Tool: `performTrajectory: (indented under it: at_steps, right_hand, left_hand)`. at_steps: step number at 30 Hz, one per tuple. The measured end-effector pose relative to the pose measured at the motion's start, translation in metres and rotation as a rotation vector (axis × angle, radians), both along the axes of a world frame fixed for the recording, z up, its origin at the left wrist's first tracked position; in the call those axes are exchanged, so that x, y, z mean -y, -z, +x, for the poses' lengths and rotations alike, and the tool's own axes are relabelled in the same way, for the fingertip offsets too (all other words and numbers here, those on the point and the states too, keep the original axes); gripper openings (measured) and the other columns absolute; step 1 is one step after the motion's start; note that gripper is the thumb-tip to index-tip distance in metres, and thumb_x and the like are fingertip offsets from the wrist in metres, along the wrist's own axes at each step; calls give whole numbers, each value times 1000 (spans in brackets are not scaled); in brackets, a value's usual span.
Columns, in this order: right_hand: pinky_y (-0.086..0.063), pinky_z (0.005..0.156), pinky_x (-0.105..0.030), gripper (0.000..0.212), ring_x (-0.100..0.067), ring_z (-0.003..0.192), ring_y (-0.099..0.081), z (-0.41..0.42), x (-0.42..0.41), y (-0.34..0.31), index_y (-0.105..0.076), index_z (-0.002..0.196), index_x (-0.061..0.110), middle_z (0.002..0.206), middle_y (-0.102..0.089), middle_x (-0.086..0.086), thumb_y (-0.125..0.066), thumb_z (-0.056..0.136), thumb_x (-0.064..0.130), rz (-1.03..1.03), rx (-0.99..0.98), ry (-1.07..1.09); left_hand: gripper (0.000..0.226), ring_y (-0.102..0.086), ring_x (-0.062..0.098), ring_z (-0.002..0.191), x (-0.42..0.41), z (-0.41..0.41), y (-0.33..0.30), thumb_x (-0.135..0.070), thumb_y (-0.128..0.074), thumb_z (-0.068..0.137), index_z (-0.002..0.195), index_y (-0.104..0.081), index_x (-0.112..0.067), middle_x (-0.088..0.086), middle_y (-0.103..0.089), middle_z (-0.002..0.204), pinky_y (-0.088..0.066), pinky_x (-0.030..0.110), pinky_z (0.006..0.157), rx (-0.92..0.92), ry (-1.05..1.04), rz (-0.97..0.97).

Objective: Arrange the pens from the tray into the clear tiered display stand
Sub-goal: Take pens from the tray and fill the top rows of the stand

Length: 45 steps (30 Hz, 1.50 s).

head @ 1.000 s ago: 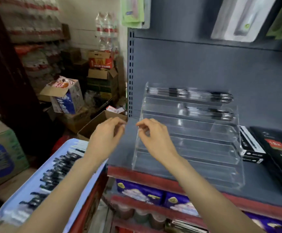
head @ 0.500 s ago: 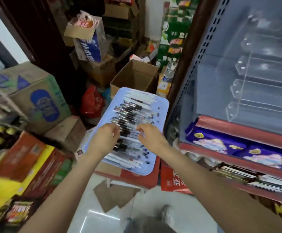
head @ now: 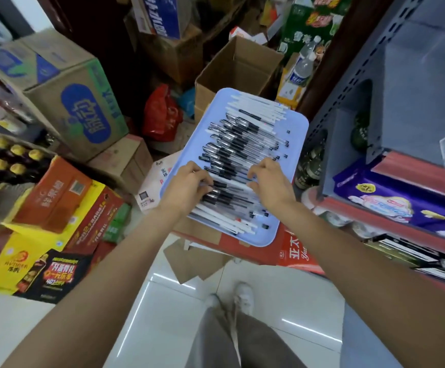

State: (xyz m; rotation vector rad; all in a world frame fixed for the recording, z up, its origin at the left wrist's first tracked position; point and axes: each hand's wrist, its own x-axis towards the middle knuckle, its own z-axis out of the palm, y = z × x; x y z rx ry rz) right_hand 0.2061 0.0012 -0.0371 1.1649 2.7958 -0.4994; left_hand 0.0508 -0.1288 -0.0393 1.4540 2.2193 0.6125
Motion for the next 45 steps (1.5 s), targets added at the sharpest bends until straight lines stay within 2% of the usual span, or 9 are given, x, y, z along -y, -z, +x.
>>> performTrajectory:
  at_steps: [10, 14, 19, 24, 30, 35, 38, 41, 45]
  right_hand:
    - [-45, 70, -38, 14, -30, 100, -49, -5, -3, -4, -57, 105, 5, 111, -50, -13, -46, 96, 5, -24, 101, -52]
    - [-53, 77, -46, 14, -31, 89, -59, 3, -7, -14, -59, 100, 6, 101, -61, -14, -47, 96, 11, -143, -11, 49]
    - [-49, 75, -38, 13, -26, 83, -59, 12, -5, -43, -56, 103, 6, 96, -65, -16, -50, 97, 16, -337, -253, 139]
    - [-53, 81, -44, 7, -33, 88, -65, 20, 0, -82, -52, 98, 11, 87, -68, -9, -50, 97, 17, -535, -455, 141]
    - [-54, 60, -18, 4, -1, 65, -65, 41, -3, -131, -53, 98, 4, 87, -64, -19, -51, 94, 4, -671, -884, 334]
    - [-58, 66, -31, 10, -13, 65, -66, 72, -18, -170, -55, 85, 10, 69, -68, -4, -54, 92, 4, -686, -1073, 398]
    - [-53, 72, -32, 13, -14, 70, -63, 105, -41, -191, -56, 79, 20, 68, -65, 4, -61, 88, 12, -424, -990, 375]
    - [-45, 76, -16, 12, -11, 84, -57, 151, -73, -220, -57, 94, 23, 87, -60, 6, -64, 87, 18, -163, -978, 368]
    - [-52, 74, -23, 34, -11, 83, -60, 216, -108, -263, -49, 118, 29, 96, -59, 3, -58, 91, 11, -174, -1110, 318]
  left_hand:
    - [13, -52, 22, 104, -10, -9, -1, -15, -65, 87, 98, -67, -10, 5, -56, 107, -44, 37, 91, -76, 185, -39]
    - [5, -57, 13, 88, -1, -8, -10, -17, -62, 89, 90, -61, -12, -5, -60, 89, -41, 17, 75, 297, -33, 28]
    - [6, -67, 12, 78, 6, -5, -32, -9, -57, 91, 85, -59, -10, 7, -67, 82, -51, 18, 74, 716, -191, 183]
    - [5, -66, 5, 65, -16, 4, -67, -5, -53, 93, 93, -58, -5, 5, -67, 75, -52, 13, 68, 841, -336, 409]
    - [12, -64, 2, 65, -70, 41, -121, -11, -57, 92, 99, -56, -2, 3, -63, 75, -48, 12, 65, 1034, -339, 578]
    - [30, -52, 13, 77, -118, 89, -164, -32, -60, 89, 82, -59, -3, 11, -52, 80, -47, 26, 71, 794, -70, 442]
    - [26, -55, 17, 78, -145, 120, -197, -35, -55, 91, 80, -56, -11, 14, -60, 80, -48, 37, 78, 603, 60, 507]
    - [22, -59, 16, 74, -169, 155, -228, -22, -46, 97, 82, -56, -11, 2, -62, 78, -44, 26, 71, 276, 233, 532]
    - [20, -61, 26, 74, -206, 201, -255, -28, -41, 98, 88, -48, -13, 4, -63, 79, -47, 37, 68, -100, 460, 465]
